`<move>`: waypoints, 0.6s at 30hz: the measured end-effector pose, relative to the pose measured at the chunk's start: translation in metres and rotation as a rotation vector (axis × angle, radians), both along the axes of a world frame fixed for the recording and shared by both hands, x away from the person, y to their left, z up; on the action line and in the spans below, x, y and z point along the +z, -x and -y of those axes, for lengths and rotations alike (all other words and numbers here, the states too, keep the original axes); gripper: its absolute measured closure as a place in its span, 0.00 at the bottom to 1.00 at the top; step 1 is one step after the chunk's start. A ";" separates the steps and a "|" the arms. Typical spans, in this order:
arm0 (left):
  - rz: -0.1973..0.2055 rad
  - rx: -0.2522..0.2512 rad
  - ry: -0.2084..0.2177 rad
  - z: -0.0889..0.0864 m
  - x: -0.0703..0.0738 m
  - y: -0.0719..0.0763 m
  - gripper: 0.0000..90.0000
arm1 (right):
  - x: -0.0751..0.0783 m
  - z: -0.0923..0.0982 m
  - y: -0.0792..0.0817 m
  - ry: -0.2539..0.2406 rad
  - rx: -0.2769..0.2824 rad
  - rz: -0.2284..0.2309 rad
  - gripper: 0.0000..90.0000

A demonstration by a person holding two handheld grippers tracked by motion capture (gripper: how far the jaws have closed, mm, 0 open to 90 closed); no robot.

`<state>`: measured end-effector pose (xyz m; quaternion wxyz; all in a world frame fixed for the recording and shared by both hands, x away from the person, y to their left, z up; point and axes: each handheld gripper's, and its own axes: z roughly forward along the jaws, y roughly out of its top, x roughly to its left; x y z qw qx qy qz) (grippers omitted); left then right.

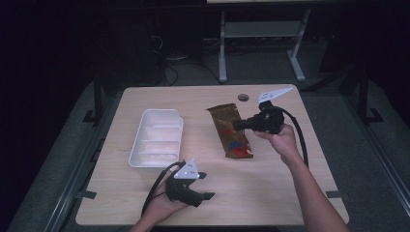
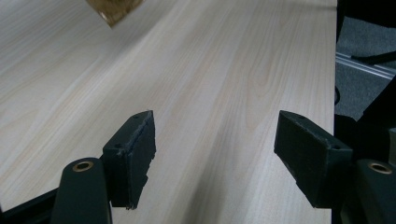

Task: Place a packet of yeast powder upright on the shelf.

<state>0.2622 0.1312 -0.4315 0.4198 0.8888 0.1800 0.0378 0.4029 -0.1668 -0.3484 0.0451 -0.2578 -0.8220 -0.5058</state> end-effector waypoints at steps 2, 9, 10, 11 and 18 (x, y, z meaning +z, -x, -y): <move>-0.011 0.012 0.024 -0.004 0.001 -0.002 0.32 | -0.004 -0.005 -0.004 -0.029 -0.003 -0.014 1.00; -0.005 0.023 0.026 -0.006 0.000 -0.002 0.32 | -0.002 -0.022 -0.011 -0.045 0.007 0.002 1.00; -0.005 0.021 0.024 -0.005 0.000 -0.002 0.32 | -0.002 -0.022 -0.011 -0.045 0.007 0.002 1.00; -0.004 0.017 0.022 -0.005 -0.001 -0.002 0.32 | -0.001 -0.024 -0.012 -0.048 0.011 0.004 1.00; 0.004 0.000 0.012 -0.004 -0.001 0.001 0.32 | 0.011 -0.042 -0.017 -0.090 0.038 0.024 1.00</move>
